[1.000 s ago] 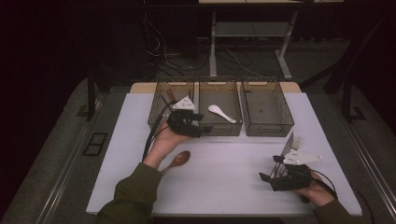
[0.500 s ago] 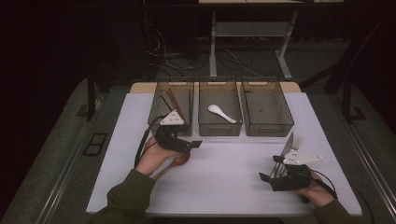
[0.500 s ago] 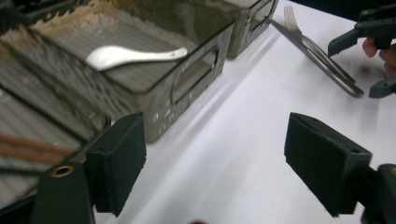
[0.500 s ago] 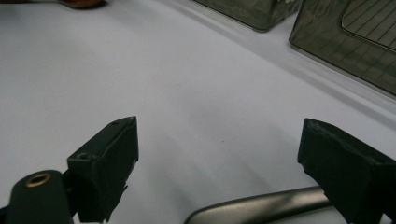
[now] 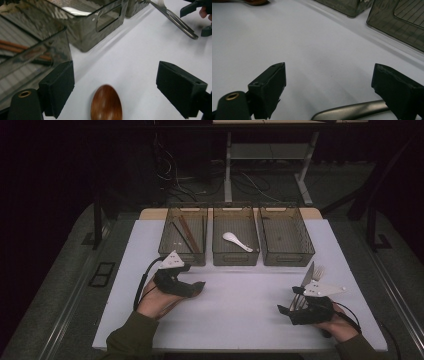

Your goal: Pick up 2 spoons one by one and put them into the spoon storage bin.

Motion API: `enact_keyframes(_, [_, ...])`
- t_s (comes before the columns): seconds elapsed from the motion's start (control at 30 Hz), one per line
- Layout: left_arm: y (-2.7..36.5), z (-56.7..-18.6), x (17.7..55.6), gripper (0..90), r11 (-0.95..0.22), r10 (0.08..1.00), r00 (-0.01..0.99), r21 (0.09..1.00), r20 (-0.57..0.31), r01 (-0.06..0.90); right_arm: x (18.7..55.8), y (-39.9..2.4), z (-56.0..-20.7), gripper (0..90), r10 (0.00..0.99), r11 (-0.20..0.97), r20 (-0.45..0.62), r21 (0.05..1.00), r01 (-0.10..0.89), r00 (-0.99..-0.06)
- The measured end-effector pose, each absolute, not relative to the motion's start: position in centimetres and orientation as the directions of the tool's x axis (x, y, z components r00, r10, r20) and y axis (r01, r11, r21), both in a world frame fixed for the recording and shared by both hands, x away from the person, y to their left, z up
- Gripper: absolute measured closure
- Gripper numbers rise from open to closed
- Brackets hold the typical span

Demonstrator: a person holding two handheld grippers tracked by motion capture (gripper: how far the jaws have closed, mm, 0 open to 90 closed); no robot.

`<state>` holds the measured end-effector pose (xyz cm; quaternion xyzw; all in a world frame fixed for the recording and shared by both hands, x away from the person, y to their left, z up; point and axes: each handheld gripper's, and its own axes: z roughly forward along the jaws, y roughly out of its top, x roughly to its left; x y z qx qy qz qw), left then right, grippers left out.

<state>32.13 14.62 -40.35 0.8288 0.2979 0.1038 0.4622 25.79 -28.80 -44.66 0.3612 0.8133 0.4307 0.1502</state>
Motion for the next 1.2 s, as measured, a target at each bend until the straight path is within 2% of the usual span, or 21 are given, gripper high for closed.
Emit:
enact_keyframes(0.13, [15.6,-41.2,31.3,13.9,-0.408,0.606,0.790,0.819,-0.087,0.403,25.8,-28.8,-44.7,12.1,0.717,0.369,0.066,0.809,0.458,-0.694])
enact_keyframes(0.37, [16.9,-42.8,31.1,14.0,-0.403,0.631,0.768,0.798,-0.113,0.448,25.8,-28.8,-44.7,12.1,0.716,0.373,0.063,0.807,0.457,-0.696])
enact_keyframes(0.57, [16.8,-43.3,31.7,19.9,-0.411,0.634,0.765,0.789,-0.113,0.457,25.8,-28.7,-44.8,12.1,0.711,0.378,0.062,0.806,0.455,-0.700])
enact_keyframes(1.03, [15.9,-44.3,32.8,43.1,-0.432,0.612,0.777,0.759,-0.151,0.488,25.9,-28.6,-44.9,12.1,0.713,0.387,0.053,0.802,0.455,-0.700])
enact_keyframes(1.2, [15.5,-44.6,32.9,45.0,-0.458,0.603,0.785,0.745,-0.141,0.485,25.9,-28.6,-44.9,12.1,0.712,0.390,0.051,0.801,0.454,-0.701])
